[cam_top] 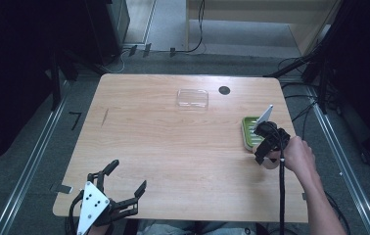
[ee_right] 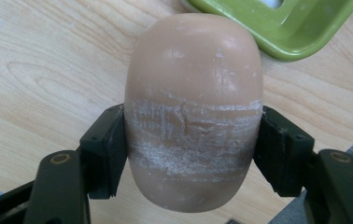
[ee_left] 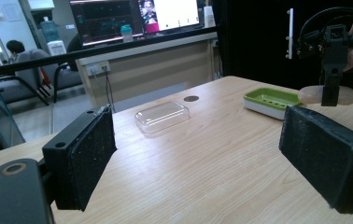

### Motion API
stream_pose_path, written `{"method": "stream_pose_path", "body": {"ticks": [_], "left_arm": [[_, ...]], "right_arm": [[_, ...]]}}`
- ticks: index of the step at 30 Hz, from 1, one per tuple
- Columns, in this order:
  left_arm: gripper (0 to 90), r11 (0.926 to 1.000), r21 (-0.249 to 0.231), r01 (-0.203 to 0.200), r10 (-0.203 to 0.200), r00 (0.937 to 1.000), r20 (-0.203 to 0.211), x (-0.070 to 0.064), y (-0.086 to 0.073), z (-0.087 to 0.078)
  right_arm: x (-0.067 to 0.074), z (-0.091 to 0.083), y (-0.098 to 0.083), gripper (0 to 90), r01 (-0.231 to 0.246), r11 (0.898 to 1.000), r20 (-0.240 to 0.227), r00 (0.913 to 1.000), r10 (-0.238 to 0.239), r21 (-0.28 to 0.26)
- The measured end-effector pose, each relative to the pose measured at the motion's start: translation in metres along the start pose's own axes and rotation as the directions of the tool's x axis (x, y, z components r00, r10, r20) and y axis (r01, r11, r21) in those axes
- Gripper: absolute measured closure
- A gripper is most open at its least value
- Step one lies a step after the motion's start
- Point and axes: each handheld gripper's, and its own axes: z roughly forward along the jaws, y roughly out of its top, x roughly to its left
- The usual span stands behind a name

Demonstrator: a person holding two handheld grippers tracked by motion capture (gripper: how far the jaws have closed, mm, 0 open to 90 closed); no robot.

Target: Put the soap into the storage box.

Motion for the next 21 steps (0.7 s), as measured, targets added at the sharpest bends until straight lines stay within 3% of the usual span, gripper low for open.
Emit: {"method": "stream_pose_path", "body": {"ticks": [21], "left_arm": [[11.3, 1.0, 0.001, -0.002, 0.002, 1.0, 0.0, 0.0, 0.0, 0.0]], "right_arm": [[-0.008, -0.016, 0.011, 33.5, -0.029, 0.999, -0.014, 0.9995, 0.028, -0.03]]}}
